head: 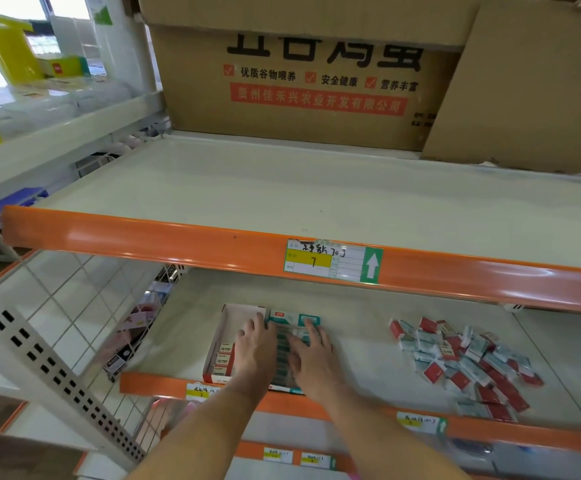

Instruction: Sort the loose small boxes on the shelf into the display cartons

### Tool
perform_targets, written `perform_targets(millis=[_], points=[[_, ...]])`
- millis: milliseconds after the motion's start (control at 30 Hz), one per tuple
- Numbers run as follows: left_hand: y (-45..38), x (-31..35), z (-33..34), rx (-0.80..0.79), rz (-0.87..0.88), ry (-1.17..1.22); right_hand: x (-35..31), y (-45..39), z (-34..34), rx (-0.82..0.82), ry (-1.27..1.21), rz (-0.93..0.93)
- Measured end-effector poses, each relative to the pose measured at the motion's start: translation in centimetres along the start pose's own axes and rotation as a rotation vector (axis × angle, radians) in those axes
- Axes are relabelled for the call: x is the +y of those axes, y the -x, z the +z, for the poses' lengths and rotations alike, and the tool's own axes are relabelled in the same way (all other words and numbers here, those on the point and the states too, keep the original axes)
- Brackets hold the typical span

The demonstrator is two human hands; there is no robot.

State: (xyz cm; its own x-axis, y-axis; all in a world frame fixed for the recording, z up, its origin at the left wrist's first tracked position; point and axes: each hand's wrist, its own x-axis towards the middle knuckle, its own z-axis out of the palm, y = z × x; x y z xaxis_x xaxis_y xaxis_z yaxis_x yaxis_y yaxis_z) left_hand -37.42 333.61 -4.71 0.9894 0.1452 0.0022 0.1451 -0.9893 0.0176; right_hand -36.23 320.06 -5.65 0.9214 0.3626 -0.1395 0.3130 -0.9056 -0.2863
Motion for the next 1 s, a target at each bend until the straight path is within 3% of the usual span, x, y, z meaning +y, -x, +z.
perform_targets(millis=[300,733,1000], points=[[-0.8,3.4,-1.1,-0.024,0.09,-0.005,3.1,0.6,-0.9,0.288,-0.144,0.179],[-0.2,11.7,-1.7,-0.045,0.297,0.154,10.9,3.8,-1.6,0.272,-0.132,0.395],[0.2,16.7,-0.1,-0.121,0.522,0.099,14.5,6.6,-2.0,0.321,-0.137,0.559]])
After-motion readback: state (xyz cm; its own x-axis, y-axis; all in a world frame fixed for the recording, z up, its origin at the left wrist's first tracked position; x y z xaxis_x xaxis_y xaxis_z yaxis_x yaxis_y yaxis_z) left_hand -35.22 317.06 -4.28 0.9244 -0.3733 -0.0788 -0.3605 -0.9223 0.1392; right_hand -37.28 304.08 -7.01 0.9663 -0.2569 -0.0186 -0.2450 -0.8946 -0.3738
